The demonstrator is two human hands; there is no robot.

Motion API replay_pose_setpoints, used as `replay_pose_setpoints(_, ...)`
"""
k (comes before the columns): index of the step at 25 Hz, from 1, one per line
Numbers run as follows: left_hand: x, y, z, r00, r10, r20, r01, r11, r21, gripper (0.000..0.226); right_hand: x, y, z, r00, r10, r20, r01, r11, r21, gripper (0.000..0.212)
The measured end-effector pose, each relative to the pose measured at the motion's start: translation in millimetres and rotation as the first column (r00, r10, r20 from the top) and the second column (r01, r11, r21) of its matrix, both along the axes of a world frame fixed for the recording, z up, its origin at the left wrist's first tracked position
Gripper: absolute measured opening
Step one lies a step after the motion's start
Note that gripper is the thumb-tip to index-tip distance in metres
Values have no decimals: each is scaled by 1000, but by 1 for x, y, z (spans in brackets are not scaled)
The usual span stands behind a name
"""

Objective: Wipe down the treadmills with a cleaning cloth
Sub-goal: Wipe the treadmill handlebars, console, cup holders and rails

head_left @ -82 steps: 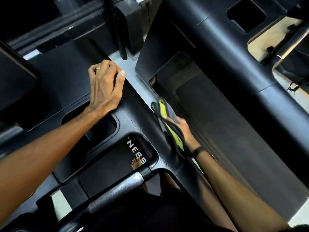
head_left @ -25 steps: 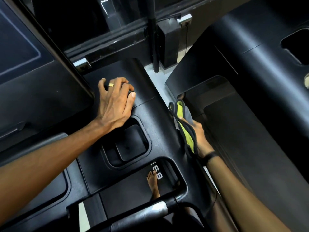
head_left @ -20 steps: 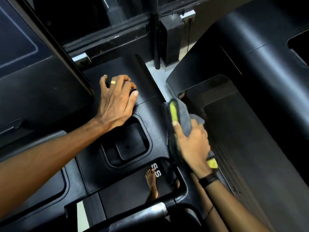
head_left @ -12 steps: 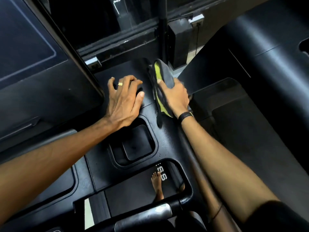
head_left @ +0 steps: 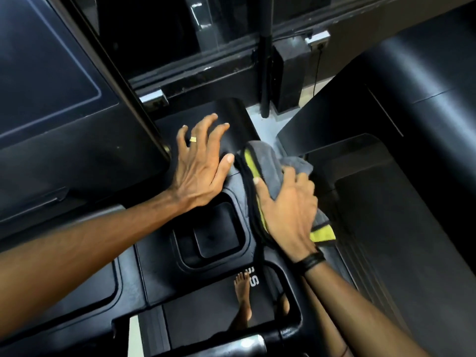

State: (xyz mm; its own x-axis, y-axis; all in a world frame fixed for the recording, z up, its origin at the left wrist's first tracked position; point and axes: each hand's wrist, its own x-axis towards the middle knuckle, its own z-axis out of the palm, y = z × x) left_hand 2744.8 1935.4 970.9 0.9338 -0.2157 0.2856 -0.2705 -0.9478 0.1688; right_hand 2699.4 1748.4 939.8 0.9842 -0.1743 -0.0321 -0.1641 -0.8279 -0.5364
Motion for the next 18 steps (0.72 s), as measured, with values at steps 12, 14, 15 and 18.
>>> replay_pose_setpoints(12,-3,1,-6,990,34,136,-31,999,-27,58,153,12,-45,956,104,-275,146,644,751,49)
replay_pose_setpoints(14,-2,1,-5,991,20,131,-17,1000,-24,57,110,-6,-49,952,47,-302,181,709,681,56)
replay_pose_setpoints(15,-1,1,-6,992,7,124,-5,1000,-22,56,91,-10,-47,963,24,-269,142,803,579,61)
replay_pose_setpoints(18,0,1,-6,996,-33,84,35,999,-18,57,45,11,-22,999,36,3,-36,997,72,60)
